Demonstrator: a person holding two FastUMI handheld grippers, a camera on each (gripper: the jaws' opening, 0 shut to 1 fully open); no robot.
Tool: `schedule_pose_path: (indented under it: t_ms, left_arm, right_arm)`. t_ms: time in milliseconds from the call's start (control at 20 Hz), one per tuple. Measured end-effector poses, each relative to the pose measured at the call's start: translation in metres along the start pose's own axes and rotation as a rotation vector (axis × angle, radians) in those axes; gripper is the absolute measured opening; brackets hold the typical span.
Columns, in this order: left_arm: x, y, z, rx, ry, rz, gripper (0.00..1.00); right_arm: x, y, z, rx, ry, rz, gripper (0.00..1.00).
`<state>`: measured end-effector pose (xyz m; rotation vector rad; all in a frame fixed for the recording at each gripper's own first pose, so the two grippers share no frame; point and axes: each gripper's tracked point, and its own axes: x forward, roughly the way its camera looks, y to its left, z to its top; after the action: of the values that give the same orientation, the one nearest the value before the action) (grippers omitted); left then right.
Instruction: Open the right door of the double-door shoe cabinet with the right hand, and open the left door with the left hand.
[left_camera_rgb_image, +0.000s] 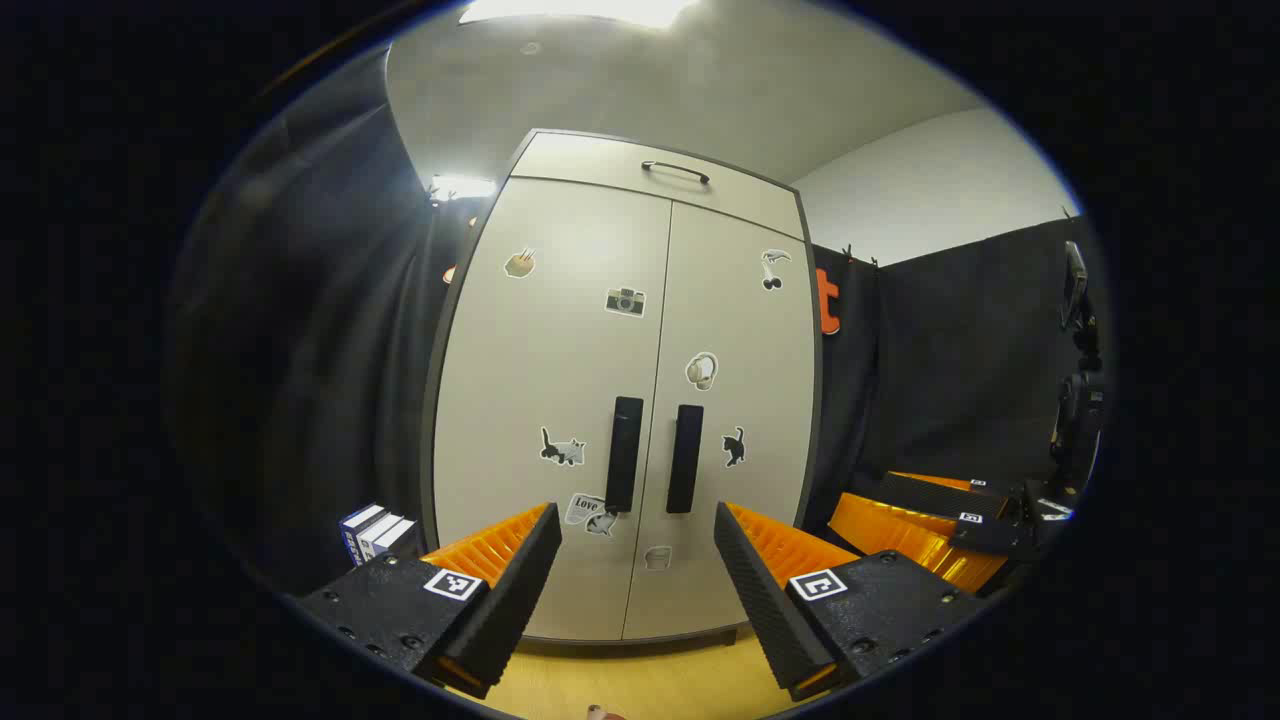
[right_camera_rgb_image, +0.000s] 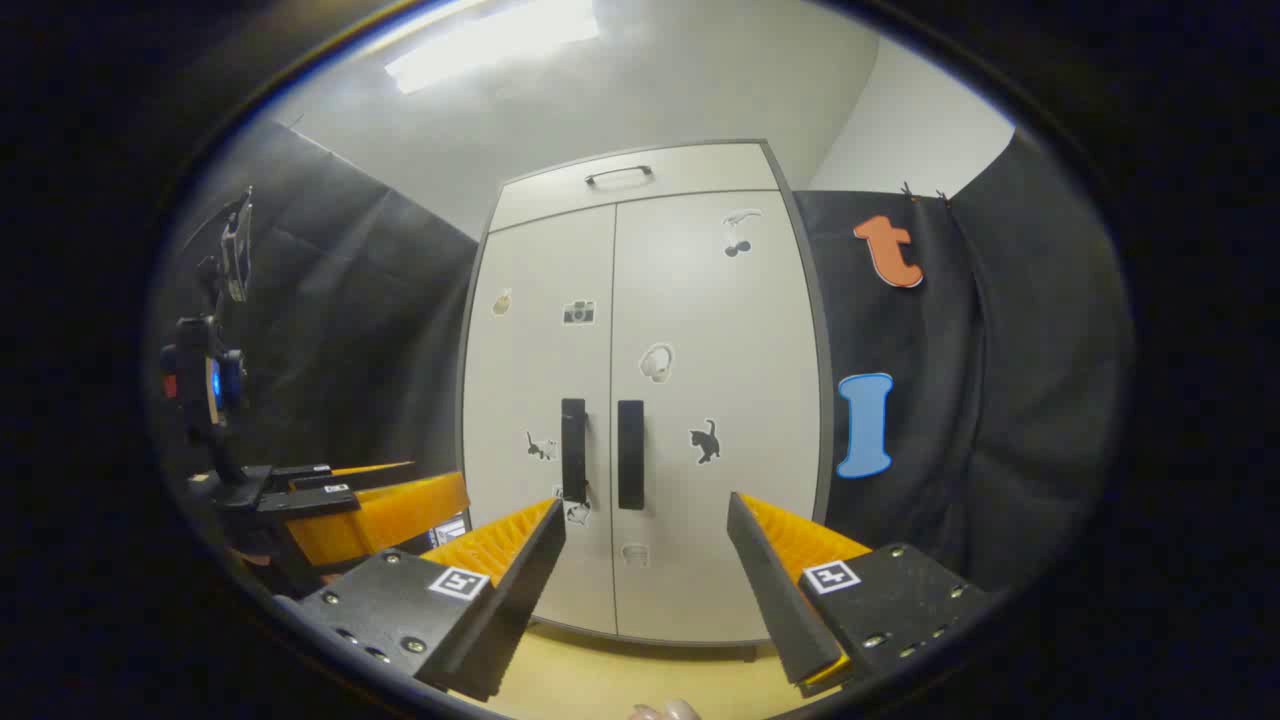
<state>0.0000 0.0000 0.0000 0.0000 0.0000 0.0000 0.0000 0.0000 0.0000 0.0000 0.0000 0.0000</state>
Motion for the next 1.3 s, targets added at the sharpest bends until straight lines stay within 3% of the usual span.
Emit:
schedule_pose_path:
  t_ms: [50, 200, 300, 350, 500, 850, 1300]
  left_arm:
    - [-0.001, -0.001, -0.001, -0.005, 0.002, 0.007, 0.96]
    - [-0.005, -0.003, 0.002, -0.002, -0.014, 0.018, 0.96]
    - [-0.003, -0.008, 0.006, 0.005, -0.017, -0.018, 0.95]
    - [-0.003, -0.006, 0.004, 0.014, 0.0, -0.027, 0.96]
    - [0.0, 0.0, 0.011, 0.026, -0.024, -0.043, 0.92]
    - [0.005, 0.011, -0.001, 0.013, 0.012, -0.071, 0.96]
    - [0.022, 0.025, -0.007, 0.021, 0.028, -0.093, 0.96]
  right_arm:
    - [-0.001, -0.002, -0.003, 0.008, 0.006, 0.007, 0.95]
    - [-0.003, -0.01, -0.01, 0.028, 0.026, 0.002, 0.98]
    - [0.001, -0.01, -0.008, 0.039, 0.023, -0.004, 0.94]
    - [0.002, -0.013, -0.007, 0.043, 0.022, -0.022, 0.99]
    - [0.007, -0.009, -0.005, 0.035, 0.005, -0.049, 0.98]
    - [0.016, 0.004, -0.008, 0.011, -0.004, -0.066, 0.98]
    - [0.054, 0.008, -0.019, -0.011, 0.012, -0.107, 0.98]
